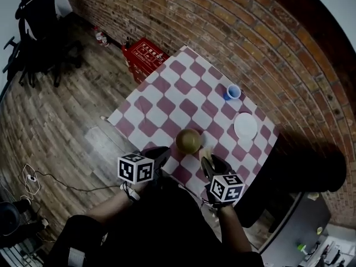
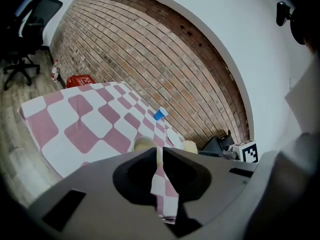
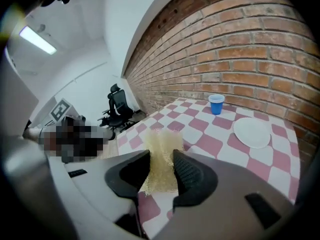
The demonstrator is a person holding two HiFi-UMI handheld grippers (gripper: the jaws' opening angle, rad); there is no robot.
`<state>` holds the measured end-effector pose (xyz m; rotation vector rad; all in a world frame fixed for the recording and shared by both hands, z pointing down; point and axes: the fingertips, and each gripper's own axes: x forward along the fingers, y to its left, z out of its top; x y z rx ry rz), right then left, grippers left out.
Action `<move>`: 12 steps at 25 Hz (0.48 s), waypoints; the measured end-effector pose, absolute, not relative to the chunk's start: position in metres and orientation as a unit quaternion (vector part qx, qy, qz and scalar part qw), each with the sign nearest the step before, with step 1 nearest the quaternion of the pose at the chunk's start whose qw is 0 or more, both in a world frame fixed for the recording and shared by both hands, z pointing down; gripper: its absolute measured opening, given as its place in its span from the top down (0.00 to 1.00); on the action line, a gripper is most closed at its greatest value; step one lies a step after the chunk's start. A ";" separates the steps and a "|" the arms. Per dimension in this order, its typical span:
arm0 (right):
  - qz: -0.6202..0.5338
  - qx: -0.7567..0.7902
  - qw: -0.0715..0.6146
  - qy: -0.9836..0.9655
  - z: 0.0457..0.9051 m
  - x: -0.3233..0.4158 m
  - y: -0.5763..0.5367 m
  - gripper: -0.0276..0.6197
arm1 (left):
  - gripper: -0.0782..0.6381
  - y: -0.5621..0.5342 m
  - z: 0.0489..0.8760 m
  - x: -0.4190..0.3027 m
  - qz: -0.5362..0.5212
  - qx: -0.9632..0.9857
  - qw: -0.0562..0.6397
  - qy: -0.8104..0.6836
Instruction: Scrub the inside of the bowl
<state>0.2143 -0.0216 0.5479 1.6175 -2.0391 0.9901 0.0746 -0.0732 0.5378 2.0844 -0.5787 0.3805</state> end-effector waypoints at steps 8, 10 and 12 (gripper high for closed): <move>0.295 0.497 0.316 -0.753 0.571 0.200 -0.041 0.72 | 0.82 -0.083 0.575 0.088 0.196 0.842 0.439 -0.245; 0.278 0.474 0.355 -0.757 0.579 0.195 -0.044 0.72 | 0.82 -0.085 0.583 0.092 0.203 0.841 0.438 -0.246; 0.255 0.453 0.394 -0.758 0.585 0.191 -0.048 0.72 | 0.82 -0.087 0.589 0.099 0.207 0.842 0.435 -0.243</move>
